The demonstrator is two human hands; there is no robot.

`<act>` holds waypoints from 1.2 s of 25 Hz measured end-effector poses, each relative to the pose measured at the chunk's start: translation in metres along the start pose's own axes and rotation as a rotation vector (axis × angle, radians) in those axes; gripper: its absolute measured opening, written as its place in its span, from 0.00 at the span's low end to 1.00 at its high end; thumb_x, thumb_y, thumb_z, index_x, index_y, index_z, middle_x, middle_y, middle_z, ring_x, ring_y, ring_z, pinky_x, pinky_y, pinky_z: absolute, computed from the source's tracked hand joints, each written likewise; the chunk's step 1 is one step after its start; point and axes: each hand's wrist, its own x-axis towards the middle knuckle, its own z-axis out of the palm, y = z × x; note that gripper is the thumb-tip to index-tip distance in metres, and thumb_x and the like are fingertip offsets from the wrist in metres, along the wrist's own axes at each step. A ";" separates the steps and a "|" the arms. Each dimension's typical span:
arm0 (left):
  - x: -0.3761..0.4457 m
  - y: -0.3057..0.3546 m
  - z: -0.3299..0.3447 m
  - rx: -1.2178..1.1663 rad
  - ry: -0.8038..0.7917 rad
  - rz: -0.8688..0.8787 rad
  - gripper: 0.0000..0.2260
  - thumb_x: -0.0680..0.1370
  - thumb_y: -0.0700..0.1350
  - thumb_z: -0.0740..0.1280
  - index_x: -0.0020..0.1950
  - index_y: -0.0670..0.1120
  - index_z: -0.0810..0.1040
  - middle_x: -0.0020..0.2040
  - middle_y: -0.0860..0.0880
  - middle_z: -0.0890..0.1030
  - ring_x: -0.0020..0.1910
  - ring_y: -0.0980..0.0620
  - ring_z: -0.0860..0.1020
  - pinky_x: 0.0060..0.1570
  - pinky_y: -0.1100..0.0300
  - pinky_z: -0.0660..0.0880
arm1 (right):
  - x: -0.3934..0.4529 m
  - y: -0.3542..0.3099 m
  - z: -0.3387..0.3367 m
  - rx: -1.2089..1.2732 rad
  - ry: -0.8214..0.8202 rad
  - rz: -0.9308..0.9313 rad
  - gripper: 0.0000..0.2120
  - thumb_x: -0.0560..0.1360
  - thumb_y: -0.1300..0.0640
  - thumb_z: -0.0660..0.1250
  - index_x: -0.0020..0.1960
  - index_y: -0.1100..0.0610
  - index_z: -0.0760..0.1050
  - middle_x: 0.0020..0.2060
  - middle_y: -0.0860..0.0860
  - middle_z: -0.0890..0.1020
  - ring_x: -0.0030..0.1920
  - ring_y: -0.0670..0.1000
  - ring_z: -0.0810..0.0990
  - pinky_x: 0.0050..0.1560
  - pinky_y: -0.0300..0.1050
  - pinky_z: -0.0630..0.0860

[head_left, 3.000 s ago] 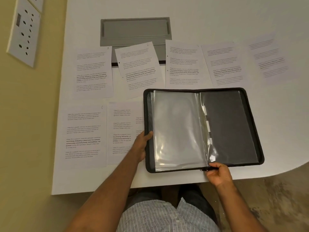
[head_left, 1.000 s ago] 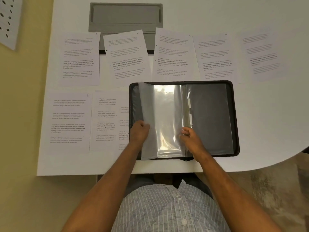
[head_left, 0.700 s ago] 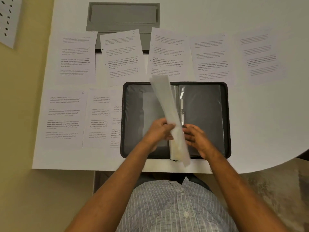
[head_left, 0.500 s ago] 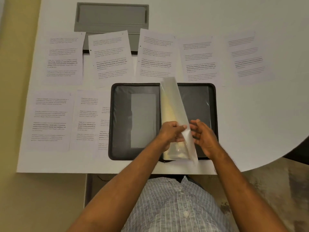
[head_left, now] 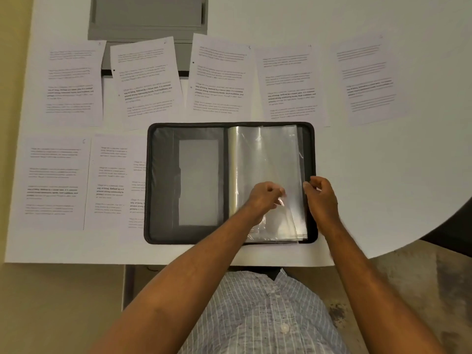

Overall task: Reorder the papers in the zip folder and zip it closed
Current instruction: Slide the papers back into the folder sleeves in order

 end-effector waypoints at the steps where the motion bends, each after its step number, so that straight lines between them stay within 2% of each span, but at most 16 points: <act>1: 0.001 -0.001 -0.002 0.017 0.008 0.007 0.08 0.81 0.43 0.69 0.43 0.43 0.81 0.46 0.43 0.85 0.40 0.53 0.80 0.45 0.59 0.77 | 0.000 0.000 0.001 -0.028 0.074 -0.043 0.18 0.82 0.49 0.67 0.70 0.51 0.72 0.63 0.45 0.76 0.60 0.46 0.76 0.59 0.43 0.74; 3: 0.002 -0.002 -0.004 0.030 0.038 0.020 0.11 0.79 0.44 0.73 0.37 0.45 0.78 0.42 0.43 0.83 0.40 0.52 0.79 0.45 0.59 0.75 | 0.000 -0.006 0.007 -0.020 0.107 -0.146 0.16 0.83 0.50 0.67 0.69 0.52 0.73 0.61 0.45 0.77 0.58 0.45 0.77 0.58 0.41 0.76; 5: 0.005 -0.002 -0.003 0.047 0.080 0.046 0.14 0.77 0.46 0.75 0.35 0.43 0.77 0.37 0.44 0.79 0.39 0.50 0.77 0.45 0.59 0.76 | -0.001 -0.021 0.018 -0.009 -0.030 -0.198 0.16 0.82 0.46 0.67 0.67 0.51 0.75 0.59 0.45 0.79 0.57 0.46 0.79 0.52 0.36 0.77; 7: 0.004 -0.001 0.001 0.061 0.091 0.092 0.09 0.78 0.47 0.74 0.45 0.42 0.82 0.39 0.47 0.81 0.40 0.53 0.80 0.46 0.62 0.78 | 0.001 -0.037 0.031 -0.040 -0.205 -0.180 0.25 0.79 0.41 0.69 0.71 0.51 0.72 0.61 0.45 0.78 0.58 0.46 0.79 0.50 0.35 0.76; 9: 0.001 0.002 0.005 0.071 0.053 0.163 0.10 0.81 0.46 0.71 0.60 0.44 0.82 0.46 0.53 0.83 0.45 0.59 0.81 0.47 0.66 0.79 | 0.009 -0.047 0.041 -0.119 -0.297 -0.155 0.33 0.76 0.38 0.73 0.74 0.50 0.68 0.61 0.44 0.76 0.57 0.47 0.79 0.55 0.42 0.79; 10: 0.001 0.003 0.005 0.078 0.027 0.190 0.11 0.81 0.46 0.71 0.62 0.45 0.81 0.48 0.54 0.83 0.46 0.60 0.81 0.50 0.65 0.80 | 0.014 -0.048 0.045 -0.154 -0.293 -0.143 0.32 0.76 0.40 0.74 0.74 0.50 0.68 0.60 0.45 0.77 0.56 0.48 0.80 0.57 0.46 0.80; 11: 0.003 0.002 0.004 0.112 0.005 0.199 0.10 0.80 0.46 0.72 0.59 0.45 0.83 0.47 0.54 0.83 0.47 0.59 0.82 0.54 0.61 0.81 | 0.021 -0.046 0.047 -0.185 -0.269 -0.139 0.27 0.78 0.44 0.73 0.72 0.51 0.70 0.59 0.46 0.79 0.56 0.49 0.82 0.57 0.48 0.81; 13: 0.004 0.001 -0.002 0.228 -0.002 0.208 0.06 0.77 0.49 0.74 0.47 0.47 0.85 0.46 0.51 0.84 0.49 0.55 0.82 0.61 0.50 0.79 | 0.031 -0.044 0.044 -0.188 -0.187 -0.134 0.13 0.82 0.52 0.67 0.65 0.53 0.77 0.55 0.49 0.83 0.52 0.50 0.84 0.55 0.48 0.82; 14: 0.006 0.000 -0.007 0.330 0.046 0.234 0.07 0.76 0.52 0.75 0.45 0.49 0.86 0.49 0.51 0.84 0.53 0.53 0.81 0.63 0.49 0.77 | 0.035 -0.043 0.043 -0.148 -0.152 -0.124 0.09 0.83 0.55 0.65 0.60 0.54 0.80 0.52 0.50 0.85 0.49 0.50 0.85 0.52 0.47 0.83; 17: 0.008 -0.006 -0.030 0.671 0.313 0.362 0.09 0.76 0.54 0.73 0.55 0.53 0.84 0.68 0.50 0.78 0.69 0.50 0.71 0.68 0.50 0.68 | 0.041 -0.038 0.035 -0.038 -0.096 -0.066 0.07 0.83 0.57 0.65 0.53 0.54 0.83 0.45 0.50 0.86 0.44 0.49 0.86 0.43 0.39 0.83; 20: 0.010 -0.020 -0.061 0.733 0.386 0.351 0.19 0.79 0.52 0.70 0.69 0.51 0.76 0.78 0.47 0.65 0.75 0.46 0.62 0.72 0.47 0.65 | 0.047 -0.034 0.033 -0.040 -0.032 -0.021 0.07 0.80 0.57 0.68 0.50 0.56 0.85 0.44 0.50 0.86 0.44 0.48 0.84 0.38 0.31 0.75; 22: 0.009 -0.027 -0.075 0.786 0.340 0.322 0.23 0.80 0.52 0.69 0.74 0.50 0.72 0.79 0.47 0.62 0.76 0.44 0.62 0.73 0.46 0.66 | 0.052 -0.028 0.035 -0.033 -0.008 0.006 0.07 0.79 0.55 0.69 0.48 0.55 0.85 0.42 0.51 0.86 0.43 0.50 0.85 0.38 0.34 0.76; 24: 0.007 -0.031 -0.084 0.882 0.282 0.340 0.24 0.80 0.51 0.69 0.76 0.48 0.71 0.79 0.46 0.62 0.76 0.43 0.63 0.74 0.46 0.66 | 0.055 -0.021 0.041 0.019 0.000 0.033 0.07 0.78 0.52 0.70 0.45 0.53 0.84 0.38 0.52 0.86 0.41 0.56 0.86 0.42 0.46 0.84; 26: 0.005 -0.032 -0.092 0.941 0.226 0.375 0.24 0.81 0.50 0.67 0.77 0.47 0.70 0.80 0.45 0.61 0.76 0.42 0.64 0.74 0.48 0.65 | 0.055 -0.014 0.048 0.031 0.038 0.035 0.08 0.74 0.49 0.70 0.47 0.52 0.83 0.39 0.53 0.86 0.42 0.58 0.86 0.47 0.58 0.85; 28: 0.004 -0.029 -0.102 0.901 0.164 0.390 0.23 0.82 0.49 0.66 0.77 0.47 0.71 0.80 0.46 0.63 0.76 0.44 0.65 0.74 0.50 0.65 | 0.048 -0.019 0.051 -0.013 0.089 0.020 0.11 0.73 0.50 0.70 0.54 0.51 0.79 0.47 0.52 0.85 0.46 0.58 0.84 0.50 0.57 0.84; 30: 0.004 -0.024 -0.118 0.789 0.123 0.378 0.20 0.83 0.49 0.65 0.75 0.47 0.73 0.76 0.47 0.69 0.72 0.47 0.70 0.72 0.54 0.67 | 0.036 -0.027 0.060 -0.075 0.171 -0.022 0.21 0.72 0.59 0.71 0.64 0.55 0.73 0.57 0.55 0.78 0.54 0.59 0.80 0.52 0.53 0.80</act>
